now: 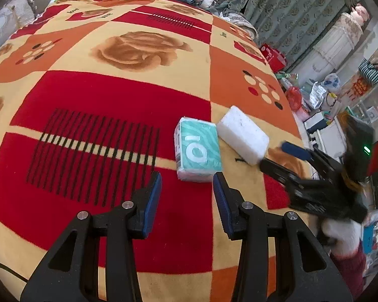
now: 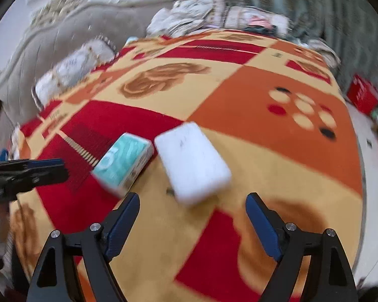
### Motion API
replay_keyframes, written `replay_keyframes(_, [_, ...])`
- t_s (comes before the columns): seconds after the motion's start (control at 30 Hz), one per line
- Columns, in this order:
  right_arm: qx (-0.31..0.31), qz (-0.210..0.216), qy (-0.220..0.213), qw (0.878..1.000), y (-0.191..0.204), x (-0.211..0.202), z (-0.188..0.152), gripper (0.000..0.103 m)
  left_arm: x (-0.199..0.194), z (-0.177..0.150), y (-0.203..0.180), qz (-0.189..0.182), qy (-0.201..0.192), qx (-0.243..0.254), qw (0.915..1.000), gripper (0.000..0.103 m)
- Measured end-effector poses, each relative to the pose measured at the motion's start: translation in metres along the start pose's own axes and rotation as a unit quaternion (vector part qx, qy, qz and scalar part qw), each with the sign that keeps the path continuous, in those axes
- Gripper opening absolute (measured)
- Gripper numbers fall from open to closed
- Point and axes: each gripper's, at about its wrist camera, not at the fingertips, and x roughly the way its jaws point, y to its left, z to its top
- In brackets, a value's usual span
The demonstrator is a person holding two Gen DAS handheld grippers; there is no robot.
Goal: Collect trash
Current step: 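Grasp the teal tissue pack with the left tool while the right tool grasps the white foam block, then carry the tissue pack and foam block over the black bin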
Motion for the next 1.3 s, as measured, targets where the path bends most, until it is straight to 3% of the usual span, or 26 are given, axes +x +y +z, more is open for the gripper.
replay_keyframes(0.07, [-0.014,0.002,0.016,1.000,-0.002,0.014,0.011,0.085,0.003,0.003,0.001,-0.009,-0.001,-0.006,0.9999,0.051])
replay_keyframes(0.2, [-0.022,0.001,0.050,0.998,-0.010,0.043,0.023,0.084,0.013,0.009,-0.005,-0.015,0.003,-0.001,0.9999,0.053])
replay_keyframes(0.27, [0.001,0.017,0.042,0.999,-0.017,0.046,0.022,0.063,0.021,0.012,-0.010,-0.014,0.006,0.005,0.9999,0.053])
replay_keyframes(0.47, [0.021,-0.001,0.012,1.000,-0.014,0.021,0.004,0.063,0.046,0.017,-0.022,0.018,-0.001,0.025,0.9995,0.055])
replay_keyframes(0.67, [0.089,-0.010,-0.011,0.996,-0.030,-0.018,-0.024,0.063,0.077,0.022,-0.026,0.062,0.001,0.031,0.9976,0.056])
replay_keyframes(0.87, [0.106,-0.018,0.000,0.994,-0.030,-0.017,-0.041,0.064,0.084,0.019,-0.030,0.076,-0.006,0.026,0.9968,0.059])
replay_keyframes(0.9, [0.108,-0.016,-0.001,0.994,-0.029,-0.017,-0.043,0.064,0.083,0.018,-0.030,0.072,-0.005,0.024,0.9971,0.057])
replay_keyframes(0.93, [0.110,-0.015,-0.003,0.994,-0.028,-0.020,-0.045,0.064,0.082,0.017,-0.030,0.072,-0.005,0.025,0.9971,0.044])
replay_keyframes(1.3, [0.123,-0.019,-0.036,0.992,-0.011,-0.064,-0.076,0.064,0.038,-0.021,-0.062,0.024,-0.016,0.057,0.9980,0.038])
